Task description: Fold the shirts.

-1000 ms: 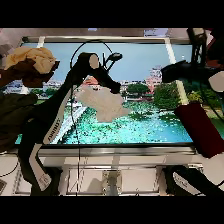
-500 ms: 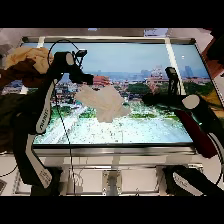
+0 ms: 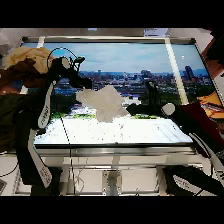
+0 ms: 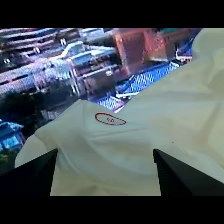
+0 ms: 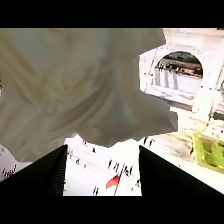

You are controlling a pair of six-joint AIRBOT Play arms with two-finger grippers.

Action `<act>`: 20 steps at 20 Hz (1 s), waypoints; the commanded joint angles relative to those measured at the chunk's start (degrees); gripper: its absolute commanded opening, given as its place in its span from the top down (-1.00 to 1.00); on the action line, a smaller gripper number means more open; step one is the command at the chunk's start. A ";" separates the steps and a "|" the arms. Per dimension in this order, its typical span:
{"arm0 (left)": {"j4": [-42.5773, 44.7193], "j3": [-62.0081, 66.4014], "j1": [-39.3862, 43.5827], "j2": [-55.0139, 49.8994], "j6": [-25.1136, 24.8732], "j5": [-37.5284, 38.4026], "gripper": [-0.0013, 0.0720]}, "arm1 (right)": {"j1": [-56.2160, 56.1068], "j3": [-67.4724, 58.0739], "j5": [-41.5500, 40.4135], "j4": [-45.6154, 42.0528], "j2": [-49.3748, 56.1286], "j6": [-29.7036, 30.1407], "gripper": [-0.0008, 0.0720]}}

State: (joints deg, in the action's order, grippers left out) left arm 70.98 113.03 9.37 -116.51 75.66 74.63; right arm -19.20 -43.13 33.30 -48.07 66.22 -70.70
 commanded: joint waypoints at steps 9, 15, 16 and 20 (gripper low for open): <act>2.93 0.00 -0.11 -0.28 -5.33 4.07 0.77 | -2.21 0.24 -0.98 0.55 1.03 -0.31 -0.44; 2.14 0.00 -0.11 -0.28 -4.92 4.81 0.93 | -4.85 0.26 -2.14 2.49 2.14 -2.95 -0.44; 2.12 0.00 -0.11 -0.28 -4.79 4.98 0.93 | -5.99 0.26 -3.93 2.58 3.17 -2.95 -0.44; 2.16 0.00 -0.11 -0.28 -4.07 5.81 0.93 | -7.67 0.17 -10.40 6.91 9.90 -2.93 -0.44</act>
State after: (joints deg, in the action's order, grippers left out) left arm 73.12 113.03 9.30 -116.77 71.16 79.61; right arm -25.69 -42.89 27.40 -44.71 72.23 -73.47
